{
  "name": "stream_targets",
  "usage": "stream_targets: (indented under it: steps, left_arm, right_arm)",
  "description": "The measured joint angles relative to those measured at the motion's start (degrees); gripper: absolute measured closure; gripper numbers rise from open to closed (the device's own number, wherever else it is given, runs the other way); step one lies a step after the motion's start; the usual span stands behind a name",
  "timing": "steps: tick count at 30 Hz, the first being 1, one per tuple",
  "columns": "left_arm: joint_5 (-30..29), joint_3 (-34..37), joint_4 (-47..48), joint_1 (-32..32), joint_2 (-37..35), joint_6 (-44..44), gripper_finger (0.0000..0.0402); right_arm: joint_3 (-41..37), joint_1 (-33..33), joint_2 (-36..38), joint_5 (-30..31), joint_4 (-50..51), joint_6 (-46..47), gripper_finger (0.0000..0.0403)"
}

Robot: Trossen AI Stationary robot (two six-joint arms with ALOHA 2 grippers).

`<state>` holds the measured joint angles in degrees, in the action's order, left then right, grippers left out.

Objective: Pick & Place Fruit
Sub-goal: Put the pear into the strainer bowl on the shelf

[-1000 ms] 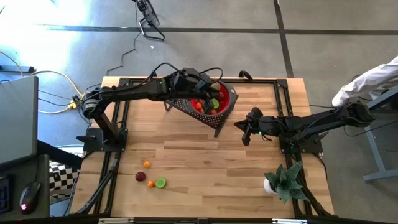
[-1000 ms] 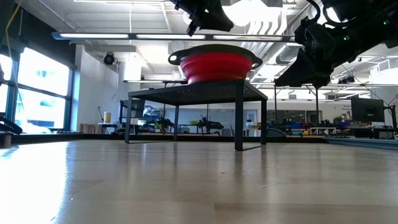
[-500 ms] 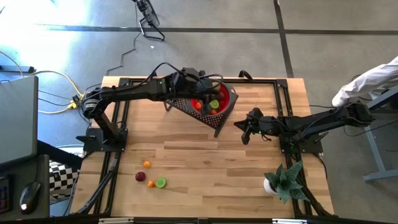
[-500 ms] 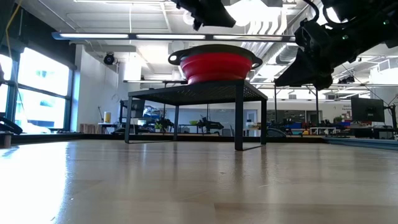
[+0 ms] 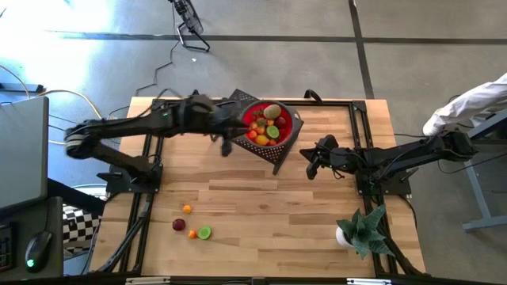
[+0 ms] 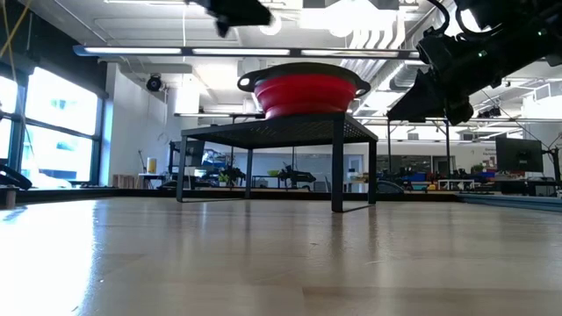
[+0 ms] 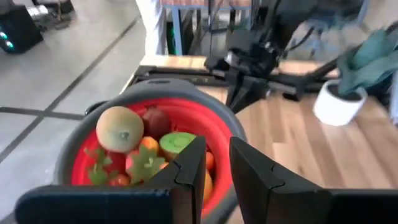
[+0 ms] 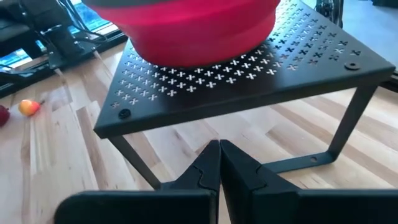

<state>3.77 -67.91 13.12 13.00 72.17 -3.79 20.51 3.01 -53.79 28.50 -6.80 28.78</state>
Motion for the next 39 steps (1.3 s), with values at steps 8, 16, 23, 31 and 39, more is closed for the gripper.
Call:
stream_targets:
  steps: [8,16,23,31,39]
  left_arm:
    - [-0.2,13.9,-1.7,-4.7,-18.4,5.7,0.0335]
    - [-7.0,21.0,-1.0,-15.0,-30.1,8.8,0.0335]
    - [-14.5,24.3,0.9,-22.5,-36.2,11.4,0.0335]
    - [-14.8,24.6,0.8,-28.0,-37.0,15.8,0.0335]
    - [-18.4,24.6,1.5,-34.4,-35.8,27.4,0.0335]
  right_arm:
    - [0.0,0.0,0.0,-0.1,-0.4,0.1,0.0400]
    - [0.0,0.0,0.0,-0.1,-0.6,0.1,0.0400]
    - [0.0,0.0,0.0,-0.1,-0.6,0.1,0.0400]
    - [0.0,0.0,0.0,-0.3,-0.3,1.5,0.0401]
    - [0.0,0.0,0.0,-0.3,0.1,1.0,0.0401]
